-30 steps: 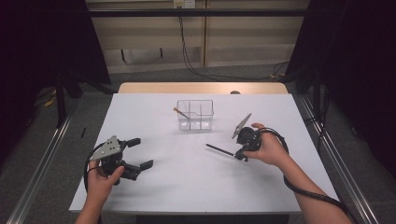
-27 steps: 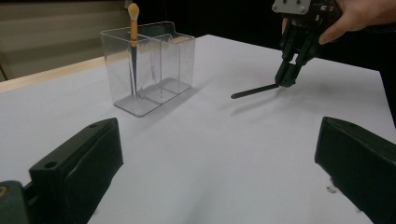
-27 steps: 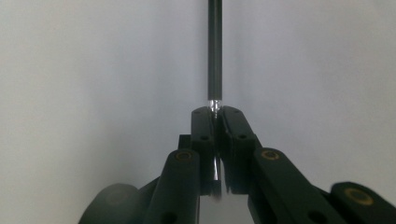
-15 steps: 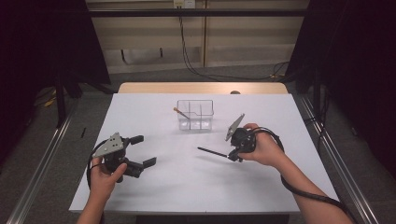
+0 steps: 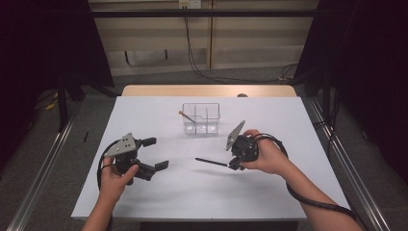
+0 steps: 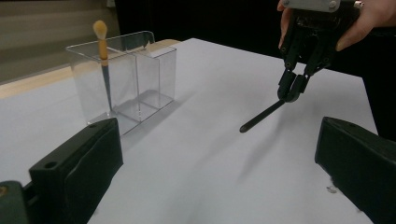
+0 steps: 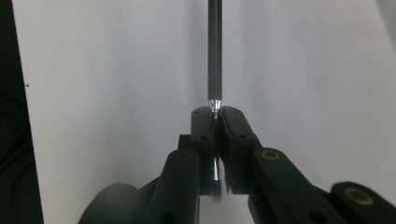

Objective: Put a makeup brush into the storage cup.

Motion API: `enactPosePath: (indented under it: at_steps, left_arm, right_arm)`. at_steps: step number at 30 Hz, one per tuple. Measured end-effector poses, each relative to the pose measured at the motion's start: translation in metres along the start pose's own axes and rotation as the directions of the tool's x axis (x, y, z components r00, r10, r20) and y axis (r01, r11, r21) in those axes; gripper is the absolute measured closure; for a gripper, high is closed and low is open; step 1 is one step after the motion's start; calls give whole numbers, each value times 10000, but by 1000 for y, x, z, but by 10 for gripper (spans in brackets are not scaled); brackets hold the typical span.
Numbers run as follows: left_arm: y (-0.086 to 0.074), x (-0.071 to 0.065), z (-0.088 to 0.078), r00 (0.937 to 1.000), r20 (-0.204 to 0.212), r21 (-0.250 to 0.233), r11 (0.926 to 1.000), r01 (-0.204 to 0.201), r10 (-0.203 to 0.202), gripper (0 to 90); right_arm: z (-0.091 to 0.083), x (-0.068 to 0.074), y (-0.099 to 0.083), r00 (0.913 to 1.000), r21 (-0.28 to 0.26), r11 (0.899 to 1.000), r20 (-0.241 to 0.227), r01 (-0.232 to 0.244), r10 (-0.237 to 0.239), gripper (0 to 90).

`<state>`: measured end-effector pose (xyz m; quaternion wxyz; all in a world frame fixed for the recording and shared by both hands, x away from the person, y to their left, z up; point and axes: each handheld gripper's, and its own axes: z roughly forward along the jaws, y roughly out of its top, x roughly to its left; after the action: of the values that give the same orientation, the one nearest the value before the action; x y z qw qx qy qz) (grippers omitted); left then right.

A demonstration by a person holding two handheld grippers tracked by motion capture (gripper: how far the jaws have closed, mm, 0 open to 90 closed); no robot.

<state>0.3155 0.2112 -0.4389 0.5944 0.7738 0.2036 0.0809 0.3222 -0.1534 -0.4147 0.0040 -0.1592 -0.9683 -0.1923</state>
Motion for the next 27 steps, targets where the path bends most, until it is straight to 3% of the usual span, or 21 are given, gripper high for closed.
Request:
enactPosePath:
  at_steps: [16,27]
  left_arm:
    - [14,-5,28,9975,657,154,9995,-286,275,5]
    - [27,-8,43,9929,1105,712,9961,-526,445,4]
  right_arm:
    - [-1,6,6,9996,51,9997,-94,250,-250,847]
    - [1,8,11,9985,128,9985,-136,541,-539,847]
